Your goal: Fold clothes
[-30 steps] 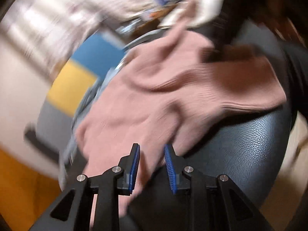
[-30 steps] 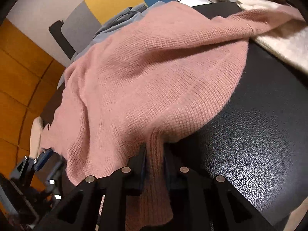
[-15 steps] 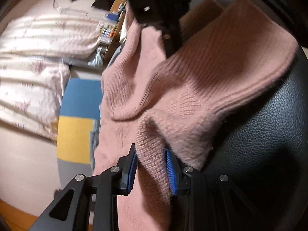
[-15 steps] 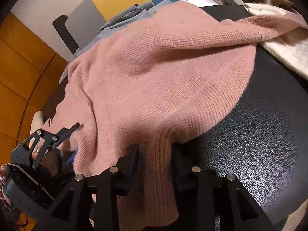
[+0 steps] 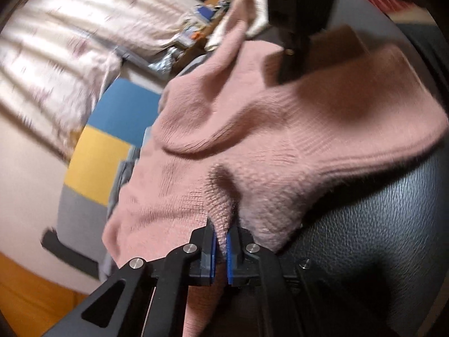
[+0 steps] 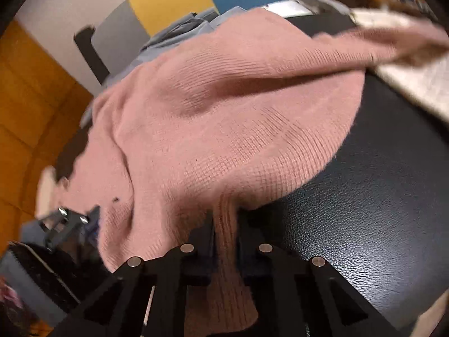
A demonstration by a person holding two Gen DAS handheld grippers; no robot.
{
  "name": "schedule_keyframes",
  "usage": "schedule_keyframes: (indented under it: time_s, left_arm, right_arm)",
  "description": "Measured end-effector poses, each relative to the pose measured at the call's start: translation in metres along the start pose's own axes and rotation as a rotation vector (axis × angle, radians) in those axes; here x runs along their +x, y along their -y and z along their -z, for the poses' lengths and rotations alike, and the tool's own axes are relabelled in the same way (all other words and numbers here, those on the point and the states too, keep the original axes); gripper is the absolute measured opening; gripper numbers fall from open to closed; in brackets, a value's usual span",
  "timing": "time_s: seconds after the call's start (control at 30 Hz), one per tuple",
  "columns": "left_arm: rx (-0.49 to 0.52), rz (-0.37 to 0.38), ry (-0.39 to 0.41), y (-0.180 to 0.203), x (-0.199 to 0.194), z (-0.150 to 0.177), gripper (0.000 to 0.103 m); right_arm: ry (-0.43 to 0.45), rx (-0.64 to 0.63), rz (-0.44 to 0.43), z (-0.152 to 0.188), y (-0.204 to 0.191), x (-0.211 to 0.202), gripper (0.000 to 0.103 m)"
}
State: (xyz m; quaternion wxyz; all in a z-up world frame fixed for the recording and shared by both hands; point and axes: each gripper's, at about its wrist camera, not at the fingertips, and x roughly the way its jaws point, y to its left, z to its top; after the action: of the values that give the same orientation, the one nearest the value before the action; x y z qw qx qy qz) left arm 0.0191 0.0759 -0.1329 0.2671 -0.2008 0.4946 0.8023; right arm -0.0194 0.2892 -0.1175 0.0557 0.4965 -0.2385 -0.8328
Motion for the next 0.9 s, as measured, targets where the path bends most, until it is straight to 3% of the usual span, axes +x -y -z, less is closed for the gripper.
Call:
schedule_keyframes:
  time_s: [0.1,0.23,0.43,0.53,0.77,0.9]
  left_arm:
    - [-0.146,0.026,-0.002,-0.014,-0.005,-0.002,0.004]
    - [-0.369,0.047,0.047,-0.044,-0.028,-0.002,0.004]
    - [-0.579,0.062,0.144,-0.080,-0.061,-0.001,0.004]
    - [-0.740,0.072,0.224,-0.111,-0.086,0.002,0.004]
    - [-0.915,0.022,0.410,-0.181,-0.139,-0.001,0.004]
    - [-0.974,-0.017,0.540,-0.214,-0.175,-0.005,0.004]
  right_arm:
    - [0.001,0.084,-0.109,-0.003,0.014,-0.004,0.012]
    - [0.036,0.192,-0.317,-0.010,0.029,-0.019,0.012]
    - [0.124,0.135,-0.559,-0.032,0.002,-0.059,0.011]
    - [0.158,0.119,-0.707,-0.039,-0.023,-0.076,0.011]
    - [0.220,0.089,-0.997,-0.059,-0.072,-0.120,0.011]
    - [0.269,0.023,-1.098,-0.066,-0.092,-0.165,0.011]
